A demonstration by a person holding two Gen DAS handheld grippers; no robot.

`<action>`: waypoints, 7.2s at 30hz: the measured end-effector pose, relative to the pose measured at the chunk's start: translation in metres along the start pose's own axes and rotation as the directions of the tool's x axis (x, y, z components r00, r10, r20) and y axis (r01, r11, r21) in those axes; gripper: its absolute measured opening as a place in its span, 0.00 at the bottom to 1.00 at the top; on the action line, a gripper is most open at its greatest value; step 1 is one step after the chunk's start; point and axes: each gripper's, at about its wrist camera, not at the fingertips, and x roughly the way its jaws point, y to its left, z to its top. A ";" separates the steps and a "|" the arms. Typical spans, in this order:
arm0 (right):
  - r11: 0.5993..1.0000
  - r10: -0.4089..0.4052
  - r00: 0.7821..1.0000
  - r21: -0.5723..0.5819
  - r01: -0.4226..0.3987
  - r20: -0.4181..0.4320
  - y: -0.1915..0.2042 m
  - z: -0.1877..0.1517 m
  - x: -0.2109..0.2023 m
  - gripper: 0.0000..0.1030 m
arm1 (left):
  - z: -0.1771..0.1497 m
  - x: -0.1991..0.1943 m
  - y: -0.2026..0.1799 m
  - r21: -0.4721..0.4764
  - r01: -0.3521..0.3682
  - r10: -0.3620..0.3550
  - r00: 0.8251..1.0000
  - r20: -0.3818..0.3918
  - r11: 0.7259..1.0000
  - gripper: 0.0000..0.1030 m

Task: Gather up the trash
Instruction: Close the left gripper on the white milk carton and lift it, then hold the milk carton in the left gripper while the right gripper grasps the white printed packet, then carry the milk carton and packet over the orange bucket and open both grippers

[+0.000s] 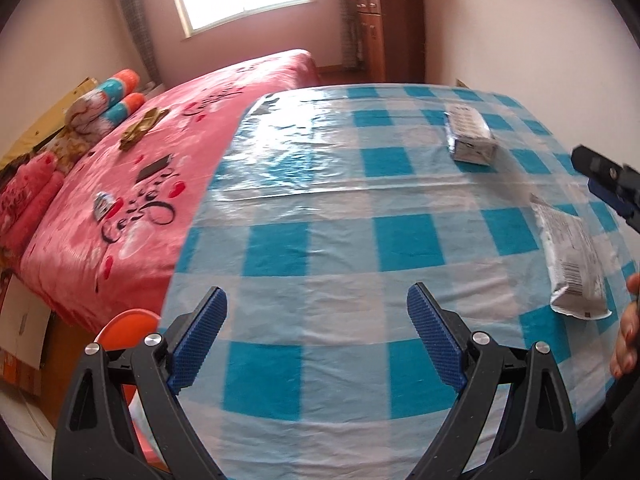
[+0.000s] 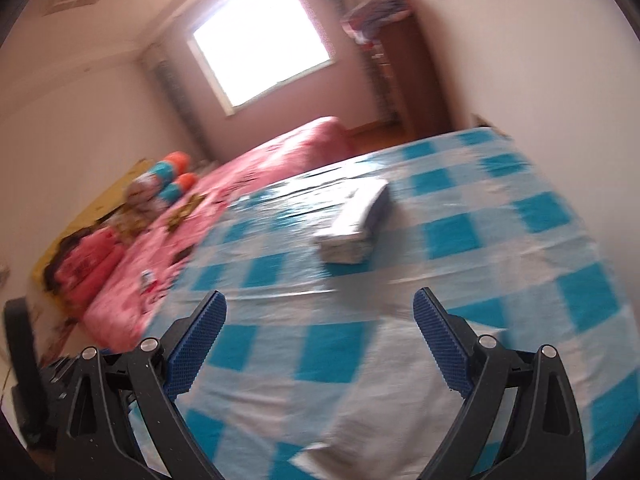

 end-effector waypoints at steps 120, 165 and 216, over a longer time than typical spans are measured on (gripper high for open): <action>0.946 -0.203 0.945 -0.299 0.122 -0.256 0.022 -0.043 0.054 0.77 | 0.003 0.055 0.016 -0.181 0.313 -0.326 0.944 -0.046 0.932 0.54; 0.970 -0.072 0.939 -0.244 -0.014 -0.336 0.078 -0.047 0.068 0.77 | -0.049 0.008 0.114 -0.254 0.248 -0.235 0.969 0.080 0.935 0.54; 0.797 0.218 0.795 -0.366 -0.480 -0.566 0.316 -0.085 0.106 0.77 | -0.140 -0.005 0.259 -0.490 0.003 -0.002 1.000 0.001 0.872 0.54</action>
